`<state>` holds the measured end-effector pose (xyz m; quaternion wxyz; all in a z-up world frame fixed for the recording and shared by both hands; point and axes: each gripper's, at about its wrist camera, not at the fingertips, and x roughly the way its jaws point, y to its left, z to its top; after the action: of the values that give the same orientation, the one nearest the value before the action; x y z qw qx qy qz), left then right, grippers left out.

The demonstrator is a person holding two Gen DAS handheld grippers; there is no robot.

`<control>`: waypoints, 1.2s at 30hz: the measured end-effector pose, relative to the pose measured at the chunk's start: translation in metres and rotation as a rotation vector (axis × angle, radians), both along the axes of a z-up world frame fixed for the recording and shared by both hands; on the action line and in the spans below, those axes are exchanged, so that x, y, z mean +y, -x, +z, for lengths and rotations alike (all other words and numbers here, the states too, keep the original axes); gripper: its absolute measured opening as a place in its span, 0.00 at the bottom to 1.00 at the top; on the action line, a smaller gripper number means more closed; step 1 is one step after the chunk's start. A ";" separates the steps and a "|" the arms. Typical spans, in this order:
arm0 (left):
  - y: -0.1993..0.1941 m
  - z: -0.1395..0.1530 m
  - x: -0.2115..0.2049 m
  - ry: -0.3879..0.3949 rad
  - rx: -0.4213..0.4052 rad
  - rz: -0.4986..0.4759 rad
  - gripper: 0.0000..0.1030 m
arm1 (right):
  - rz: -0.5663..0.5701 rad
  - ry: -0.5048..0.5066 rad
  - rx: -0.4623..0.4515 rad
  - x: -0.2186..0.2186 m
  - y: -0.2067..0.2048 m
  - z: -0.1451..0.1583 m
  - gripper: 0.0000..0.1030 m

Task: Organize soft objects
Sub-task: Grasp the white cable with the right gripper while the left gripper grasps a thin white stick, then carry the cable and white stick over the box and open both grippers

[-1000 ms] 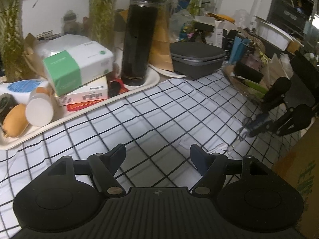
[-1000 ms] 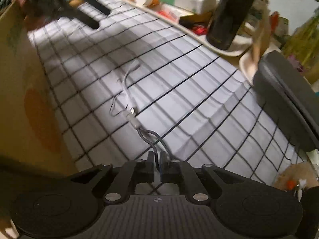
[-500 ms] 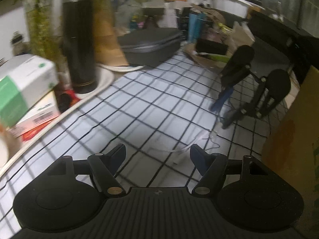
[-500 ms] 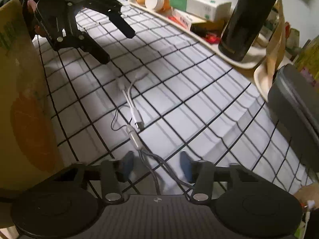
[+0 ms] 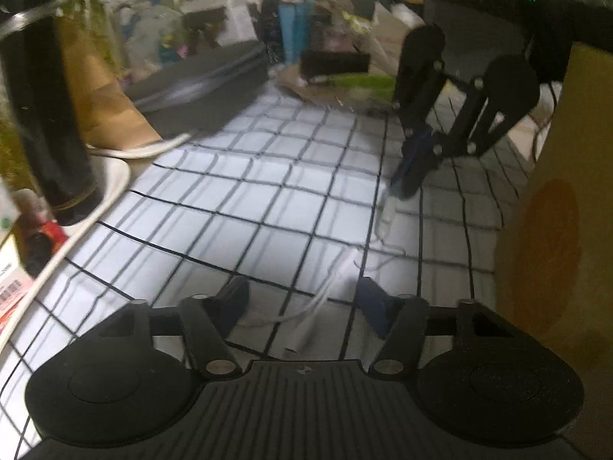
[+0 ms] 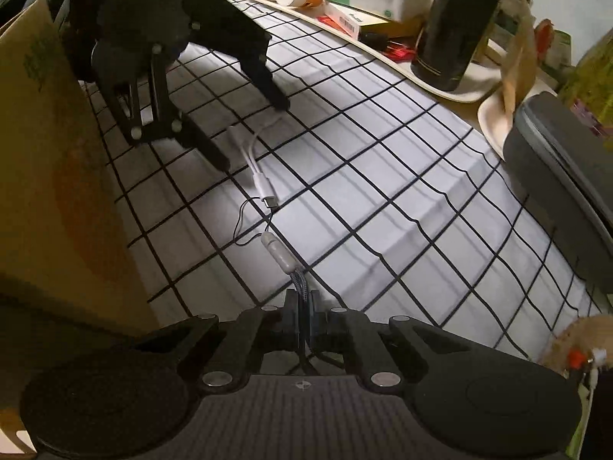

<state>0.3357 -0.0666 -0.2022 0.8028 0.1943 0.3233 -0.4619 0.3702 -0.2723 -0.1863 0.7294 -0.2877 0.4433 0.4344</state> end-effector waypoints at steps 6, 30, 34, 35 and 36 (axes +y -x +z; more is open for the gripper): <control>0.001 0.003 -0.003 -0.019 -0.008 -0.016 0.25 | 0.004 0.012 -0.003 0.000 0.002 -0.003 0.07; -0.003 0.061 0.033 -0.051 -0.138 0.276 0.04 | -0.151 -0.097 -0.115 -0.006 0.004 0.041 0.07; 0.002 0.083 0.044 -0.011 -0.156 0.373 0.03 | -0.189 -0.122 -0.158 -0.007 0.007 0.053 0.07; 0.003 0.087 0.046 -0.003 -0.155 0.390 0.03 | -0.199 -0.124 -0.170 -0.007 0.008 0.055 0.07; 0.004 0.091 0.047 0.005 -0.155 0.406 0.03 | -0.210 -0.127 -0.181 -0.007 0.009 0.058 0.07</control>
<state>0.3314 -0.0196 -0.1111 0.9024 0.1580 0.2918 -0.2750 0.3613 -0.2796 -0.1279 0.8246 -0.2307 0.3752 0.3551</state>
